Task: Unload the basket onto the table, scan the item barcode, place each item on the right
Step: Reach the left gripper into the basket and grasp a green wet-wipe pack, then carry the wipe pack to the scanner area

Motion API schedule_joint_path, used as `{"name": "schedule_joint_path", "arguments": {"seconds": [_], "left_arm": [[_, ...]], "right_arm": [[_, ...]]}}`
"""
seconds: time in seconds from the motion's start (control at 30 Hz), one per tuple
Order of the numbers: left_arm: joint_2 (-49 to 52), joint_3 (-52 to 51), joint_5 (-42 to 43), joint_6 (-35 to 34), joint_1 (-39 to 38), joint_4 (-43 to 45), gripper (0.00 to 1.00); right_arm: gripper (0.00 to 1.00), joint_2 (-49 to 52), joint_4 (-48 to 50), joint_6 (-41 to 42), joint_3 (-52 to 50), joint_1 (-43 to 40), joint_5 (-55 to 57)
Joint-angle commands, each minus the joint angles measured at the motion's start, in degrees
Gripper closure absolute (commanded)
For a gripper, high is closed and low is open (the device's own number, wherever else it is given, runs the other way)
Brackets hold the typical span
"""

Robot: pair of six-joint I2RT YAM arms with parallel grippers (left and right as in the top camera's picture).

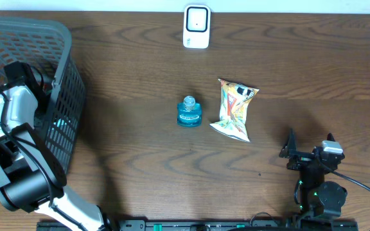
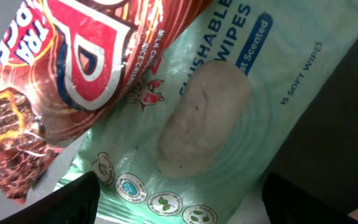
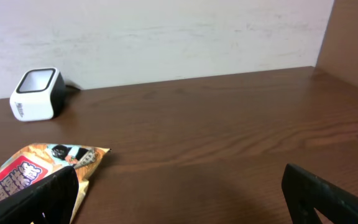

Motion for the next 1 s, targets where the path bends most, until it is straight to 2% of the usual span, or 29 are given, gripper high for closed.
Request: {"name": "schedule_joint_path", "arguments": {"seconds": [0.0,0.1,0.13,0.17,0.2,0.27,0.43,0.63,0.87,0.97], "left_arm": [[2.08,-0.48,2.8,1.53,0.2,0.81,0.17],[3.69,-2.58,2.82,1.44,0.17,3.23,0.18],[4.0,-2.99,2.8,1.44,0.17,3.69,0.28],[4.44,-3.41,2.8,1.44,0.17,4.09,0.43],[4.98,-3.65,2.8,1.46,0.17,4.42,0.69],[5.51,-3.67,2.8,1.44,0.17,4.46,0.92],[4.28,-2.82,2.84,1.42,0.17,4.59,0.93],[-3.61,0.17,2.84,1.42,0.2,2.73,0.92],[-22.99,0.52,2.8,0.44,0.2,4.33,0.93],[-32.76,0.5,2.82,-3.06,0.17,4.87,0.93]], "right_arm": [[0.01,-0.31,-0.15,0.13,-0.09,-0.31,-0.33],[0.01,-0.31,-0.15,0.13,-0.09,-0.33,-0.33],[0.01,-0.31,-0.15,0.13,-0.09,-0.31,-0.33],[0.01,-0.31,-0.15,0.13,-0.09,-0.31,-0.33],[0.01,-0.31,-0.15,0.13,-0.09,-0.33,-0.33],[0.01,-0.31,-0.15,0.13,-0.09,-0.31,-0.33],[0.01,-0.31,-0.15,0.13,-0.09,-0.31,-0.33],[0.01,-0.31,-0.15,0.13,-0.09,-0.31,-0.33],[0.01,-0.31,-0.15,0.13,-0.09,-0.31,-0.33],[0.01,-0.31,-0.15,0.13,-0.09,-0.31,-0.33]]}}
